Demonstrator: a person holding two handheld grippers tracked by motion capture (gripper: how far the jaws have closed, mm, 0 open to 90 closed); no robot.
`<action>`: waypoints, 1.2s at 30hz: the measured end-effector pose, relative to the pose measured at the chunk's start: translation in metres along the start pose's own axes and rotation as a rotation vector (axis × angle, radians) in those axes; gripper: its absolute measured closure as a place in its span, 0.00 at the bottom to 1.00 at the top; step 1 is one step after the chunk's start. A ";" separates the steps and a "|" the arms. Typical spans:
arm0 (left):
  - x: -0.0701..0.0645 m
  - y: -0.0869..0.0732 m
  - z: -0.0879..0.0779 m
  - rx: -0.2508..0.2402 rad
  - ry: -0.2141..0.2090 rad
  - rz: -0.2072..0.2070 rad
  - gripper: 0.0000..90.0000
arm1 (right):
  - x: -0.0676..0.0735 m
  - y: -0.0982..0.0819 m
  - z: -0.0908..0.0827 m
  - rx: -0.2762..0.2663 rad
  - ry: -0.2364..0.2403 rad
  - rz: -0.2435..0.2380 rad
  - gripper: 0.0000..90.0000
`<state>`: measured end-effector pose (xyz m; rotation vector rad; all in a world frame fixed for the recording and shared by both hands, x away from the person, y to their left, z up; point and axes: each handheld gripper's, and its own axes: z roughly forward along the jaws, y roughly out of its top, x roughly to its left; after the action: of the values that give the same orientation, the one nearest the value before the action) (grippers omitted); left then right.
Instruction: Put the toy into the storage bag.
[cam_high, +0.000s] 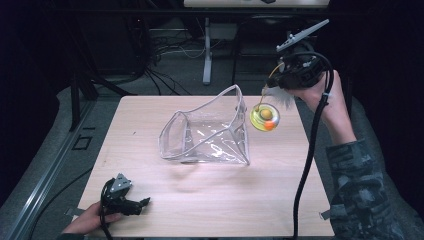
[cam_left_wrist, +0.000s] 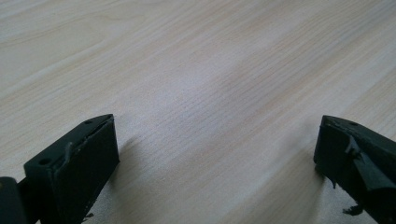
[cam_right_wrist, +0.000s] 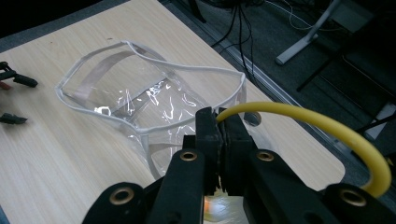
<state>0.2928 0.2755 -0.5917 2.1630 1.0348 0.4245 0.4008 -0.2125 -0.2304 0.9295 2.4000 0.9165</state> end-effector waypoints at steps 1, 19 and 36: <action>0.000 0.000 0.000 0.000 0.000 0.000 0.00 | 0.001 0.003 0.000 -0.001 -0.003 -0.003 0.98; 0.000 0.000 0.000 0.000 0.000 0.000 0.00 | 0.005 0.037 -0.005 -0.036 0.000 -0.036 0.98; 0.000 0.000 0.000 0.000 -0.001 0.000 0.00 | 0.021 0.070 0.008 -0.042 0.017 -0.082 0.98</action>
<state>0.2928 0.2755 -0.5917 2.1630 1.0346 0.4239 0.4216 -0.1553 -0.1897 0.8047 2.4041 0.9443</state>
